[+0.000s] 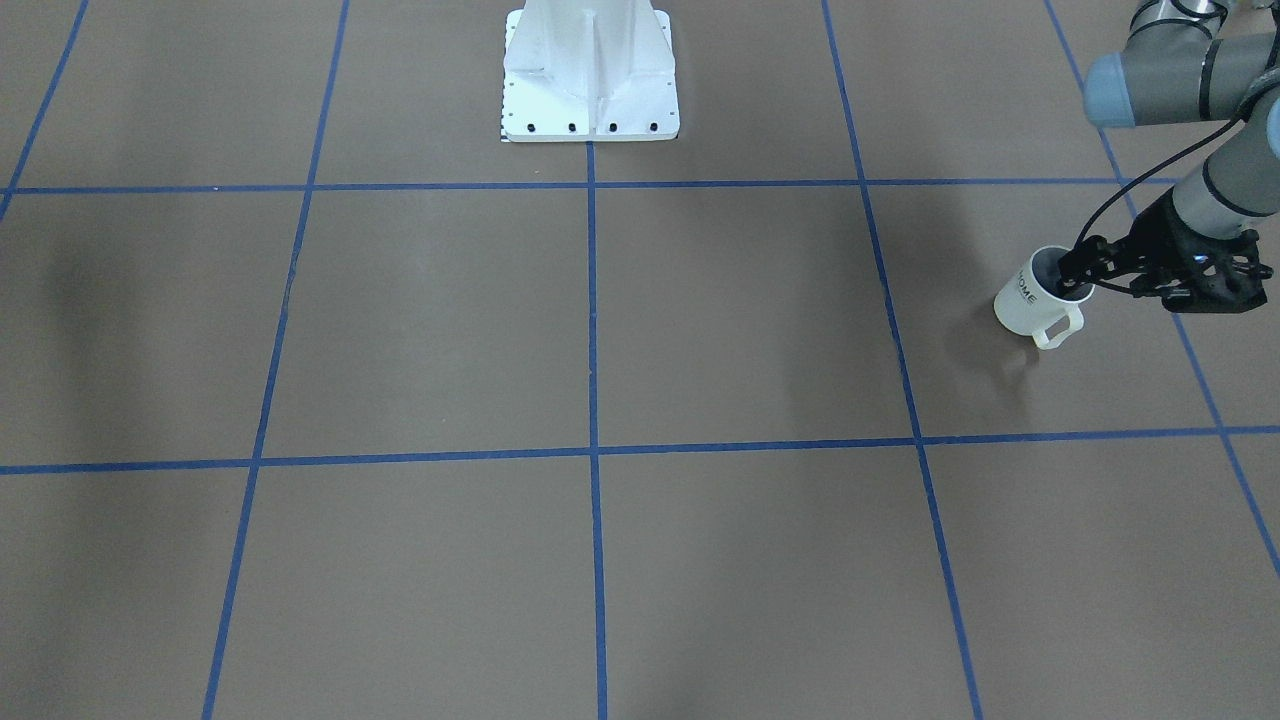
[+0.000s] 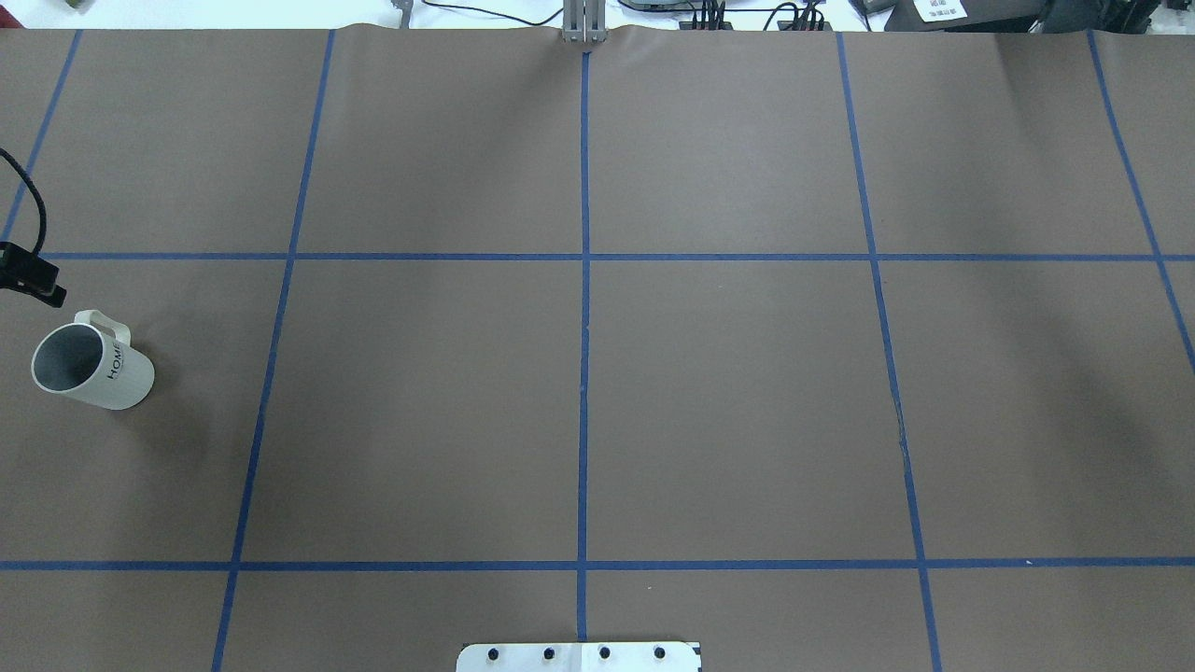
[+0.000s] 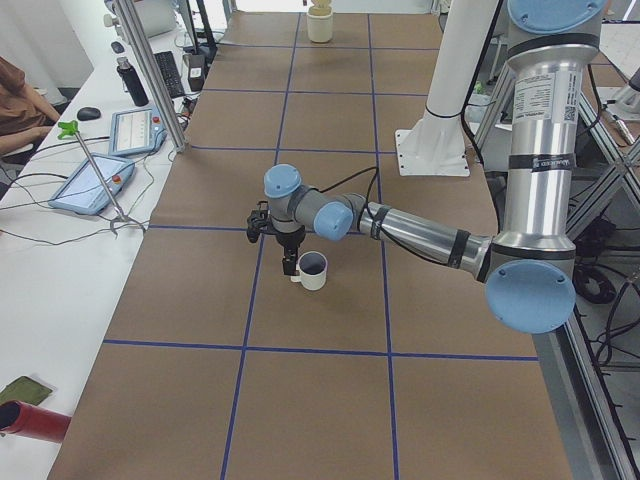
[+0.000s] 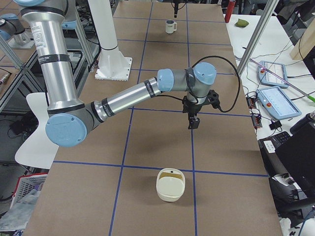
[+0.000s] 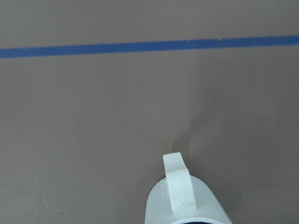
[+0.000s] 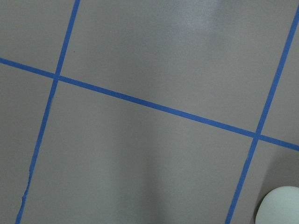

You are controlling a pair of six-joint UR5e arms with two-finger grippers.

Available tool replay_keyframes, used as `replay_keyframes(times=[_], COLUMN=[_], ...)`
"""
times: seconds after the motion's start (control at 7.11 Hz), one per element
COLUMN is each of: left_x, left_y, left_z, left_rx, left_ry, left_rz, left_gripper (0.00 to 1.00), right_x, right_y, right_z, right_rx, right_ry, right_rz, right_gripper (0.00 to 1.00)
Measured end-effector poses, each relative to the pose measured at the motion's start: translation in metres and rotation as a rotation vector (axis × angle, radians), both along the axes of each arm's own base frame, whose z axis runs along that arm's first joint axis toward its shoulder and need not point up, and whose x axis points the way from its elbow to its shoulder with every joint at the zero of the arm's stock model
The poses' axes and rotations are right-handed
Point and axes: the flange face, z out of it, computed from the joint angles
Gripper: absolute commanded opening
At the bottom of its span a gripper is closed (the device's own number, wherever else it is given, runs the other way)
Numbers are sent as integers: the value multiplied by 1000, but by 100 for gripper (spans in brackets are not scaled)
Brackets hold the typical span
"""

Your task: Left arm hands cup to right arm to dump lemon

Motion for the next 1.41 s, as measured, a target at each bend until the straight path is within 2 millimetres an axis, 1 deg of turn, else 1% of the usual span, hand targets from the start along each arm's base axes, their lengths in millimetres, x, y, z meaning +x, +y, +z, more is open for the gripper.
replay_keyframes(times=[0.14, 0.28, 0.42, 0.56, 0.7, 0.84, 0.98, 1.12, 1.27, 1.41], left_x=[-30, -62, -89, -103, -113, -126, -143, -162, -171, -175], left_y=[-4, -7, -9, -10, -4, 11, 20, 26, 28, 29], left_z=[-3, 2, 9, 14, 26, 49, 62, 69, 73, 74], left_rx=[48, 87, 92, 72, 33, -13, -36, -51, -52, -44], left_ry=[-17, -31, -37, -40, -47, -56, -57, -55, -56, -59], left_rz=[32, 43, 19, -20, -56, -83, -119, -159, -172, -160], left_gripper=[100, 100, 100, 100, 100, 100, 100, 100, 100, 100], right_x=[11, 29, 48, 63, 79, 93, 101, 104, 104, 104], right_y=[3, 8, 19, 34, 49, 67, 87, 101, 106, 107], right_z=[5, 12, 21, 36, 58, 82, 105, 125, 139, 146], right_rx=[-8, -16, -40, -67, -80, -75, -60, -53, -62, -67], right_ry=[8, 10, 13, 28, 46, 54, 57, 55, 50, 48], right_rz=[-13, -16, 2, 23, 47, 76, 99, 109, 112, 113], right_gripper=[99, 99, 100, 99, 99, 99, 100, 100, 100, 99])
